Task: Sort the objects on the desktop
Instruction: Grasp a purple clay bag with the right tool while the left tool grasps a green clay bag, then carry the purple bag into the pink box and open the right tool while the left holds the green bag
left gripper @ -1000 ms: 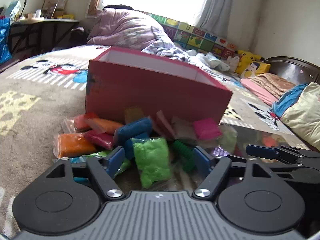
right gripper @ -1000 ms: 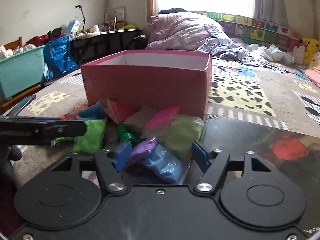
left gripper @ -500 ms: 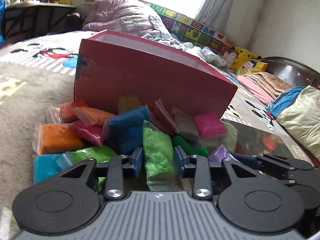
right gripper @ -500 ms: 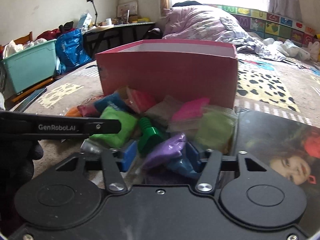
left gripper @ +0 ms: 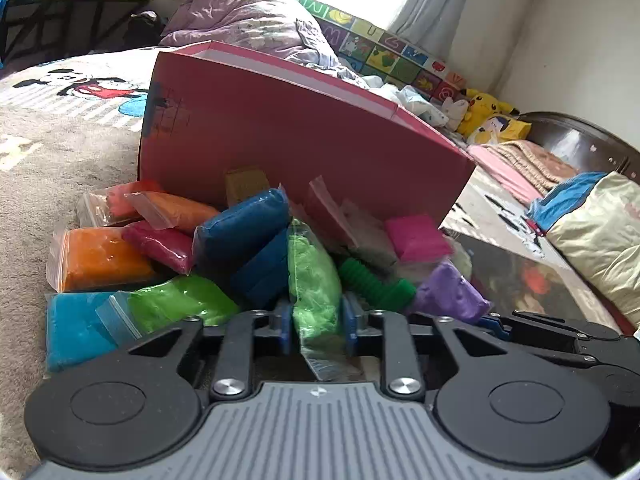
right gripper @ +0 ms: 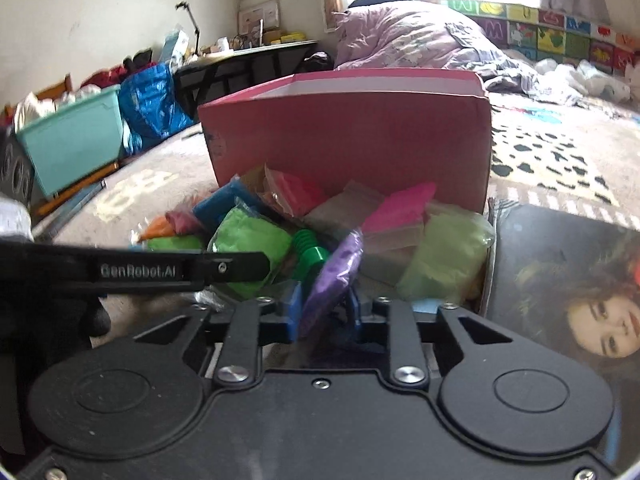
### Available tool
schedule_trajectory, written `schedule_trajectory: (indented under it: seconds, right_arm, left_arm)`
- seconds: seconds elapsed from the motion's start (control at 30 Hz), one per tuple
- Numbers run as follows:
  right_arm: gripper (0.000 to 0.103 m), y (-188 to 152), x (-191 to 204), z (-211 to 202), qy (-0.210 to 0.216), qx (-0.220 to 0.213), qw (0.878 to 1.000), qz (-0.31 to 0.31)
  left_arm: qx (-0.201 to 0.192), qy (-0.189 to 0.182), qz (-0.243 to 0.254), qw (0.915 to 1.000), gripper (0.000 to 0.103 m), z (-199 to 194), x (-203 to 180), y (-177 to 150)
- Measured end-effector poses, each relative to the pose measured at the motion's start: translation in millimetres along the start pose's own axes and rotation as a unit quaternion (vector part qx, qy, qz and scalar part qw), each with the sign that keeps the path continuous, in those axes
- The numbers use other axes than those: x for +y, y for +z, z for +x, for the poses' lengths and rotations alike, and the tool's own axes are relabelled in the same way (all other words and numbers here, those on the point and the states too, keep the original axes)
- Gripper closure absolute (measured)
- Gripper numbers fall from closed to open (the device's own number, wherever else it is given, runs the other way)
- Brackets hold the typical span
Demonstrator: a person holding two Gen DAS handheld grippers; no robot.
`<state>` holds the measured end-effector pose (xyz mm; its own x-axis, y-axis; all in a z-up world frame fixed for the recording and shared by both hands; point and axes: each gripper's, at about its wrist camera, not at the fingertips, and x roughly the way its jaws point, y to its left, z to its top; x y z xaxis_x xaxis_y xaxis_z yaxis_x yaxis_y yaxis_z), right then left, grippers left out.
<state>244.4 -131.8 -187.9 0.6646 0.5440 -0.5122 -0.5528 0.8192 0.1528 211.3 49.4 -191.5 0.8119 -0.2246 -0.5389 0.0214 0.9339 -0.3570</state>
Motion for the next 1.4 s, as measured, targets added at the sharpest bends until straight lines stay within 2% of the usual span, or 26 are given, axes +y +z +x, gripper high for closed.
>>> schedule_trajectory:
  seconds: [0.2,0.3,0.6,1.07,1.13,1.3,1.37,1.4]
  right_arm:
    - [0.089,4.8,-2.7,-18.6,0.012,-0.024,0.999,0.021]
    - [0.089,6.5,-5.5,-26.6,0.02,-0.03,0.998,0.043]
    - [0.089,29.2,-14.7,-44.3,0.03,-0.043,0.996,0.073]
    - [0.089,122.1,-31.0,-22.3,0.028,-0.041,0.996,0.072]
    - [0.089,137.0,-33.4,-11.6,0.025,-0.035,0.996,0.076]
    - [0.089,162.2,-39.1,17.5,0.012,-0.005,0.997,0.078]
    - [0.089,166.3,-43.3,30.0,0.005,0.011,0.997,0.082]
    - [0.089,167.3,-45.7,35.8,0.002,0.018,0.996,0.084]
  left_arm:
    - [-0.009,0.001,-0.008,0.9999,0.085,-11.6,5.0,-2.3]
    - [-0.006,-0.012,-0.011,0.9998,0.086,-17.8,5.8,-5.8]
    - [0.022,-0.015,0.008,0.9996,0.086,-11.0,0.4,-15.2]
    - [0.03,-0.027,0.002,0.9992,0.086,-6.8,0.7,-15.8]
    - [0.031,-0.041,-0.014,0.9986,0.086,-6.1,4.1,-14.4]
    - [0.01,-0.043,-0.055,0.9975,0.085,-6.5,12.0,-8.8]
    - [0.007,-0.044,-0.072,0.9964,0.082,-5.9,15.7,-7.5]
    - [0.005,-0.046,-0.08,0.9957,0.073,-6.1,17.8,-7.2]
